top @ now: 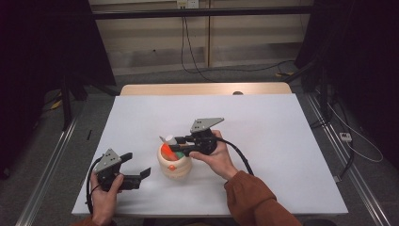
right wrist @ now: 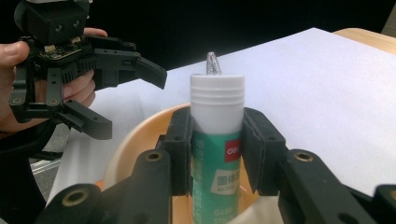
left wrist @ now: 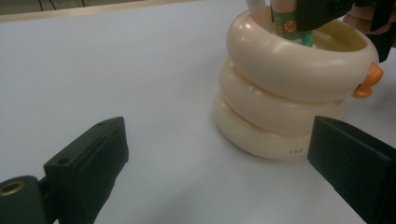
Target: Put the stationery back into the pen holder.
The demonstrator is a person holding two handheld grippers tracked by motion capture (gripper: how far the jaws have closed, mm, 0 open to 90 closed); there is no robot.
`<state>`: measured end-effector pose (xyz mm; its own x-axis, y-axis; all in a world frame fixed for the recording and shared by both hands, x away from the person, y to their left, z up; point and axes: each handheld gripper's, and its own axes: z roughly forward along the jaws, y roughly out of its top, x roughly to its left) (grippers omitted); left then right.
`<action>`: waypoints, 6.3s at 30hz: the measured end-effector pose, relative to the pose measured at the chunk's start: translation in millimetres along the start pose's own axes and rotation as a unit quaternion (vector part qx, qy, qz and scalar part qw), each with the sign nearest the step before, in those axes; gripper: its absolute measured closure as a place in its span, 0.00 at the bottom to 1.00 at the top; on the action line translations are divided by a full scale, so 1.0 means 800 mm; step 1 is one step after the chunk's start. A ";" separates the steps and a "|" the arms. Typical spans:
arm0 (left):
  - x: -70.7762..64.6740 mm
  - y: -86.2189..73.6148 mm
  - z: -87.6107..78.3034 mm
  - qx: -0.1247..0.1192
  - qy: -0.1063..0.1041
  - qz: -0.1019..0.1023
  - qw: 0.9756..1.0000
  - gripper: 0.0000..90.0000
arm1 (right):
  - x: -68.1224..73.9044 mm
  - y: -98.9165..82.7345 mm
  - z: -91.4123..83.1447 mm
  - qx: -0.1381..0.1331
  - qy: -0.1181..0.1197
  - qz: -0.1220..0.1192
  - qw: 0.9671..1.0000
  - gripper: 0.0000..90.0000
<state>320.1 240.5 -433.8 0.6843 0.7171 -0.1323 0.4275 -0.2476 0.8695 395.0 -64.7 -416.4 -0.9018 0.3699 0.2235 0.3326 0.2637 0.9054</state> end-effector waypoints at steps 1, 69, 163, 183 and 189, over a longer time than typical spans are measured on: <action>0.000 0.000 0.000 0.000 0.000 0.000 1.000 0.06 | 0.000 0.000 0.000 0.000 0.000 0.000 1.000 0.73; 0.001 -0.001 -0.002 -0.004 0.002 -0.003 1.000 0.06 | -0.022 0.005 -0.065 0.005 -0.167 0.009 0.986 0.07; -0.005 0.002 0.000 -0.002 0.009 0.009 1.000 0.06 | -0.009 -0.137 -0.262 0.008 -0.342 0.098 0.934 0.07; -0.005 0.002 -0.001 -0.001 0.015 0.010 1.000 0.06 | 0.005 -0.167 -0.288 0.003 -0.369 0.107 0.923 0.08; -0.004 0.002 -0.001 0.001 0.017 0.009 1.000 0.06 | 0.005 -0.172 -0.291 -0.006 -0.376 0.107 0.921 0.08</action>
<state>317.9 238.2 -431.6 0.6711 0.7347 -0.0996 0.4158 -0.2618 0.8710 281.4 -306.9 -456.4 -0.3693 0.9251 0.0881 0.4724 0.1053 0.8750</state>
